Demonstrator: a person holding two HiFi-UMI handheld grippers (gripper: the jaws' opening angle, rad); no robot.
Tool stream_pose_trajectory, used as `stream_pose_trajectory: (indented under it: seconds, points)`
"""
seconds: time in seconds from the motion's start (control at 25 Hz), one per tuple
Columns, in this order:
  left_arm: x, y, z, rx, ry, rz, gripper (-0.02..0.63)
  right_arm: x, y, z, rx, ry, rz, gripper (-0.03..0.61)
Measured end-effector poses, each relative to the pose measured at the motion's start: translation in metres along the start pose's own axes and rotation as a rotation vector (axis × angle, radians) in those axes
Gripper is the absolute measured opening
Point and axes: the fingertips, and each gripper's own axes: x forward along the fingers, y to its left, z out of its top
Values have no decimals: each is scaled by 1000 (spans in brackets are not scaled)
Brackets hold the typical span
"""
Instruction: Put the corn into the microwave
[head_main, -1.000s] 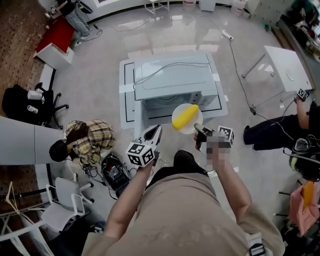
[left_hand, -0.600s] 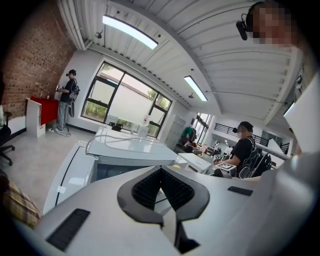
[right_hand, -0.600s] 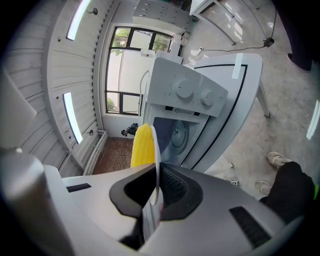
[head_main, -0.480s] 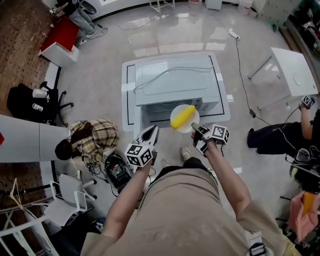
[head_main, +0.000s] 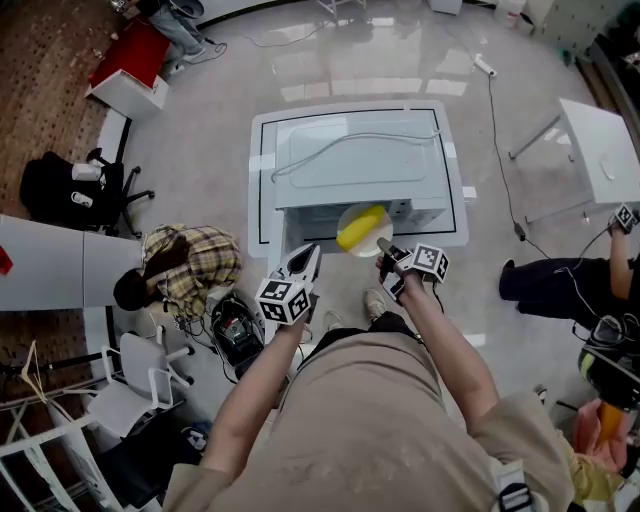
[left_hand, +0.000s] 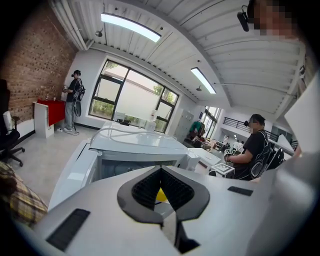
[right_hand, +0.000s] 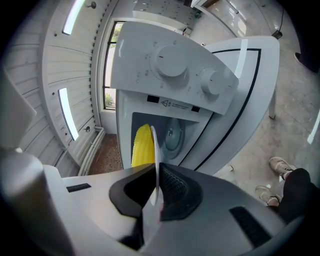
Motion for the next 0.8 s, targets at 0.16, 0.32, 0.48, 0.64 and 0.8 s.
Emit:
stream_pose_trajectory:
  seconds: [0.16,0.32,0.48,0.64,0.8]
  points:
    - [12,4,-4,0,19,30,5,14,-12,8,5,-16,-5,15]
    - [21,4,-7,-2,35,39,5,26,-25,15,22,-29,-33,15]
    - [27,5,-12,-3,56,54,5,38,-32,20,19,-40,-31,15]
    - [31,9,-13,-4,67,60,5,53,-39,25,45,-71,-23,15]
    - [35,12,-18,5,92,62,5,67,-42,27,50,-88,-22,15]
